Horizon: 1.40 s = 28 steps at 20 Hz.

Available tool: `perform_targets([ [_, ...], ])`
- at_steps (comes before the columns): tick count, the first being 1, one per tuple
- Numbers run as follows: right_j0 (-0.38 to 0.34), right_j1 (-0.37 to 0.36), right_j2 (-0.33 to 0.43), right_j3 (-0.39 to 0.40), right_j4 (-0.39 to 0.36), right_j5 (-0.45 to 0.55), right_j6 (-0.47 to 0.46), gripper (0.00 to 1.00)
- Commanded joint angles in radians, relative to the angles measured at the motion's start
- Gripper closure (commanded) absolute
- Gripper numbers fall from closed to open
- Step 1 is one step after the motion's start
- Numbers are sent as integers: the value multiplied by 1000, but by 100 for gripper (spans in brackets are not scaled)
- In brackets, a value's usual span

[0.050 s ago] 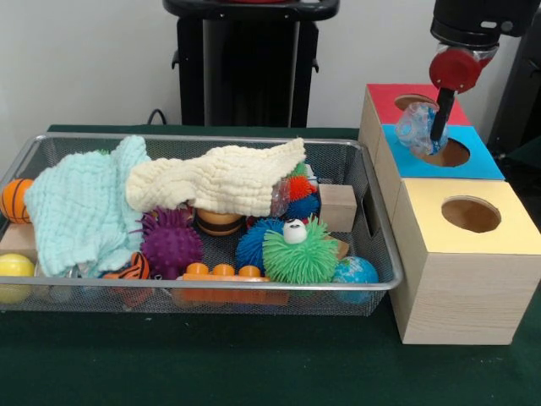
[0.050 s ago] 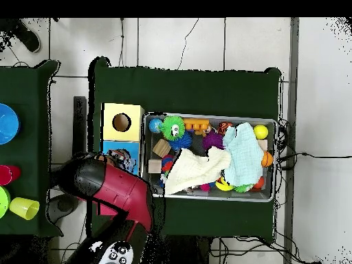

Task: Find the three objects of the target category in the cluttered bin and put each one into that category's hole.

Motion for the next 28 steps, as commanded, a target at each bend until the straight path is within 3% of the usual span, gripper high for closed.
perform_targets([
  [1,-41,15,122,89,-30,-73,21,0],
  [8,-42,9,130,86,-27,-69,35,0],
  [17,0,14,84,14,-45,32,118,0],
  [28,14,41,75,-9,-40,19,130,0],
])
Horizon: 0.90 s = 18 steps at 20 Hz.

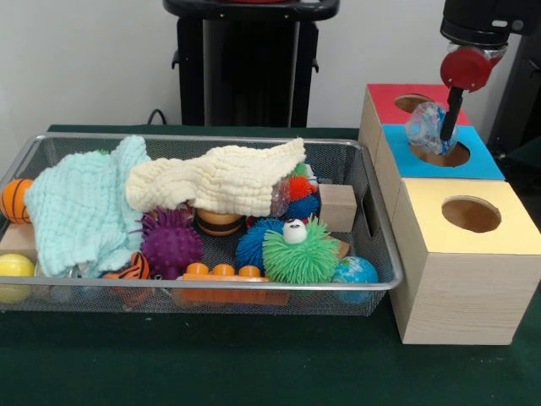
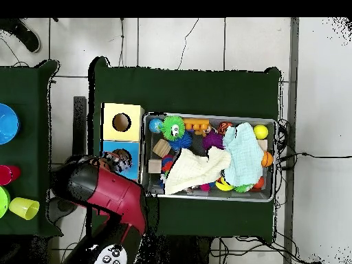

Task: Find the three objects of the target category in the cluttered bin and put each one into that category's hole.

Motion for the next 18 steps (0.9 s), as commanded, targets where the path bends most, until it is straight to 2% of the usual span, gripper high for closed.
perform_targets([
  [1,-13,47,63,-21,-37,56,126,0],
  [18,-16,53,70,-39,-28,61,134,0],
])
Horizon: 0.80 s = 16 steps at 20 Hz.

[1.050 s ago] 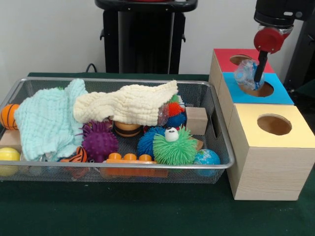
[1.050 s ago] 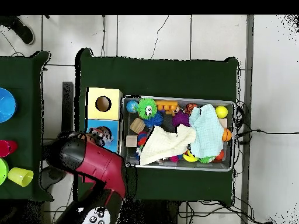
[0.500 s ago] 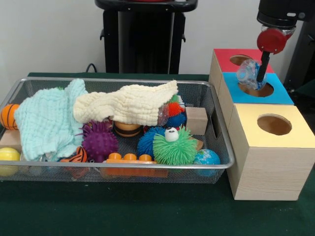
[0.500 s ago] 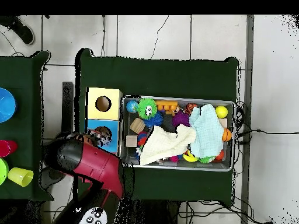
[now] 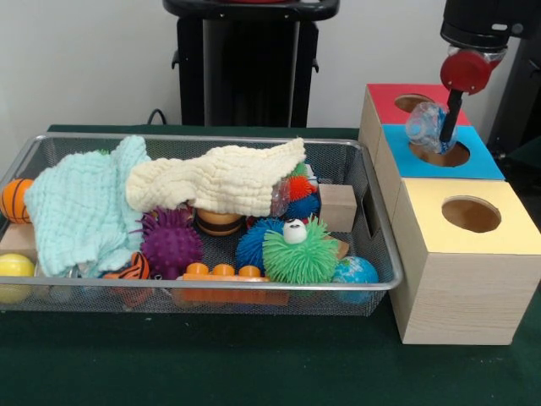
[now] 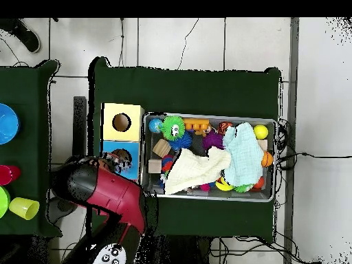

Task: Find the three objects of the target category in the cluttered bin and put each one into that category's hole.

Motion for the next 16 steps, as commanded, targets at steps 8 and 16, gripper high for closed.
perform_targets([
  [8,-8,62,64,-85,-24,92,171,0],
  [16,-21,92,78,-101,-18,55,145,0],
])
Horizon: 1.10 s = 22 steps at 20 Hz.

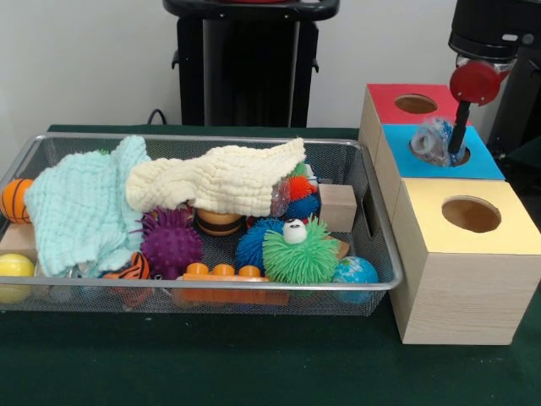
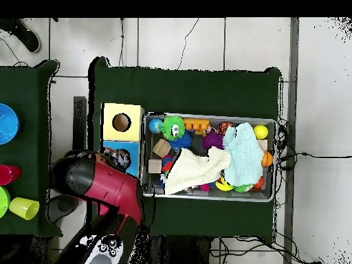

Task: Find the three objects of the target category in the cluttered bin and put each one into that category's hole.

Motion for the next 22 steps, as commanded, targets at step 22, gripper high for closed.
perform_targets([
  [22,-47,-1,76,11,-35,62,82,0],
])
